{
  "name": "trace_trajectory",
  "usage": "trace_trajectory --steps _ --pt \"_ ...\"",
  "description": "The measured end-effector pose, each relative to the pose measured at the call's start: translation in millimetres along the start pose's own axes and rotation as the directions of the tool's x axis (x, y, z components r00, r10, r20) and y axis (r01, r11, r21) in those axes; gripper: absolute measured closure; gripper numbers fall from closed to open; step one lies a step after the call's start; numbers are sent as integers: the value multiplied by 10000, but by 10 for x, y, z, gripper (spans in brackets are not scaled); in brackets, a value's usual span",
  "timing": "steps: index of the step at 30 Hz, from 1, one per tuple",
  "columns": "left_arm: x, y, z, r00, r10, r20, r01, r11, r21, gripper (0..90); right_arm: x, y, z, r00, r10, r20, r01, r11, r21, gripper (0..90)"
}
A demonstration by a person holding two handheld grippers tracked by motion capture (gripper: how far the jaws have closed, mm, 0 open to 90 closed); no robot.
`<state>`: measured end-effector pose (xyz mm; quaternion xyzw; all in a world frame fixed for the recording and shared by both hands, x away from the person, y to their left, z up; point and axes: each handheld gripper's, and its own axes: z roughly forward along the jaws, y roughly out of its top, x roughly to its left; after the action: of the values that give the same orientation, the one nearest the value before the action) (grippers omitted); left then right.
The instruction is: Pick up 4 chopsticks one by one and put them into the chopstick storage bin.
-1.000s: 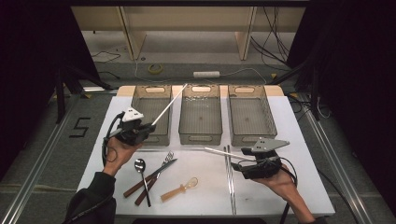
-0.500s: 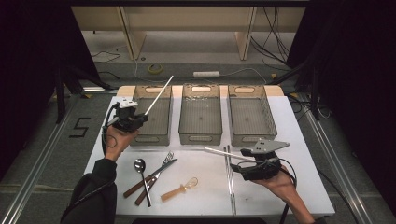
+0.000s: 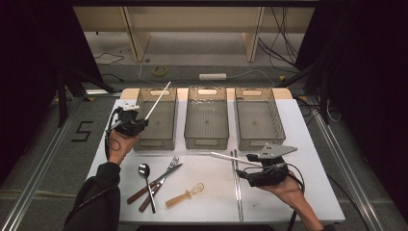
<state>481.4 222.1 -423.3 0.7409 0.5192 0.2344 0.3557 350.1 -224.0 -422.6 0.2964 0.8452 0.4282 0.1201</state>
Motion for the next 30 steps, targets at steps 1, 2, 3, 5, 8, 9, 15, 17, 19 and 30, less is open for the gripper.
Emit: trace_trajectory --steps 1,2,3,5,8,9,15,17,19,30 --pt "8 -2 8 10000 -46 -36 46 10000 24 827 -4 0 -1 10000 -21 -13 21 10000 -8 310" --pt "13 -5 18 9999 -84 -70 84 10000 41 827 -4 0 -2 10000 -15 -22 15 10000 -29 310" --pt "19 -8 25 9999 -21 -125 22 9999 124 827 -4 1 -3 10000 -17 -19 17 10000 -43 310" --pt "33 -21 50 9997 -76 -220 82 9996 270 826 -4 1 -2 10000 -6 -37 5 10000 -63 311" --pt "58 -47 84 9990 -268 -368 282 9989 384 824 2 4 -4 10000 -21 -51 21 10000 -56 311" --pt "66 -53 90 9987 -313 -392 329 9986 410 823 2 5 -5 10000 -31 -54 30 10000 -77 311" --pt "72 -11 28 9981 -530 -316 536 9984 175 705 -7 7 -8 10000 7 -51 -8 9999 -102 311" --pt "47 19 -13 9985 -514 -174 516 9986 112 650 -9 11 -9 10000 10 -48 -11 9999 -120 311" --pt "12 41 -54 9987 -515 8 515 9987 44 582 -11 17 -16 10000 -21 -44 20 9999 -100 311" --pt "-157 52 -287 9857 -439 1627 474 9987 -177 332 -116 73 -23 9991 -355 219 342 9978 572 315"
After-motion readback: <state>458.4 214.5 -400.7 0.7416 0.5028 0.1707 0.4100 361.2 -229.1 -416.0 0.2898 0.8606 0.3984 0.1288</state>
